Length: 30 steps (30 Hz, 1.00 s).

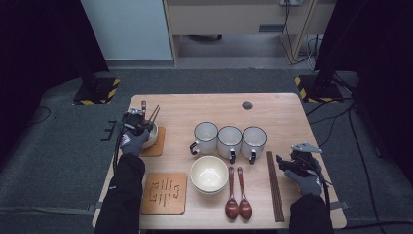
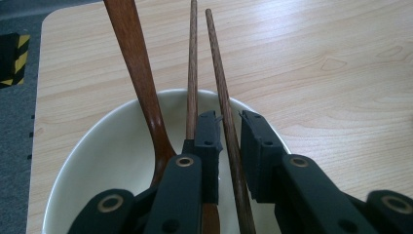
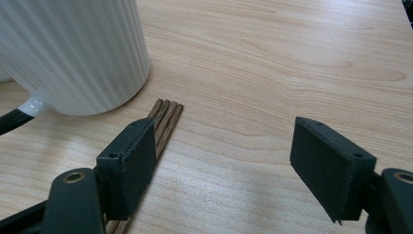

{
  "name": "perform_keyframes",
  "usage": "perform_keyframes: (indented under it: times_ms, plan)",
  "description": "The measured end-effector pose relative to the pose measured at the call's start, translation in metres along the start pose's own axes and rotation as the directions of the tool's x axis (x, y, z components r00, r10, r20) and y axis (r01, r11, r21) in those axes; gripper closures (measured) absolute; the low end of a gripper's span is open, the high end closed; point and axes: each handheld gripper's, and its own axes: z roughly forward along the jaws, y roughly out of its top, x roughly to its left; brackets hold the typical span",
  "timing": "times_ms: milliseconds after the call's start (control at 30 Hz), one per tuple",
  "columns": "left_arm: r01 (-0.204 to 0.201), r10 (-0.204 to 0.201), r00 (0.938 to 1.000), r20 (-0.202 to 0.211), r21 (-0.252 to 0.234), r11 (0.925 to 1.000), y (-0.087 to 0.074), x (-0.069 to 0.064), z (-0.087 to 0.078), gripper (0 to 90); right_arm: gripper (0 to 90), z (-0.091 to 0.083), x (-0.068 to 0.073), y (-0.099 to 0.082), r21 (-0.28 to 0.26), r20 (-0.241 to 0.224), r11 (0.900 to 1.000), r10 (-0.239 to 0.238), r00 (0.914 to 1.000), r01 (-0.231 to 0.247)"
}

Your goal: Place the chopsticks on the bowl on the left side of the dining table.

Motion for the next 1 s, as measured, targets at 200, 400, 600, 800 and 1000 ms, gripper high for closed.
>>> perform_keyframes:
  times_ms: [200,400,600,800,1000]
  plan:
    - [-0.012,0.012,0.9999,0.004,-0.029,0.9995,0.001,0.000,-0.009,73.1,25.0,-0.001,-0.001,0.000,-0.003,0.001,1.0000,0.003,1.0000,-0.003]
    - [-0.013,0.015,0.9996,0.023,-0.080,0.9967,-0.005,-0.006,-0.027,73.0,25.1,-0.003,-0.003,0.000,-0.013,0.004,0.9998,0.016,0.9999,-0.016]
    - [-0.010,0.015,0.9992,0.038,-0.125,0.9921,-0.016,-0.010,-0.046,73.1,25.1,-0.004,-0.005,-0.002,-0.010,0.008,0.9998,0.018,0.9998,-0.017]
    - [-0.020,0.026,0.9988,0.041,-0.124,0.9920,-0.026,-0.013,-0.048,73.1,25.1,-0.005,-0.008,-0.003,-0.009,0.015,0.9994,0.035,0.9993,-0.035]
    - [-0.034,0.035,0.9993,0.012,-0.079,0.9963,-0.032,-0.008,-0.041,73.7,25.2,-0.005,-0.009,-0.004,-0.005,0.018,0.9995,0.030,0.9994,-0.030]
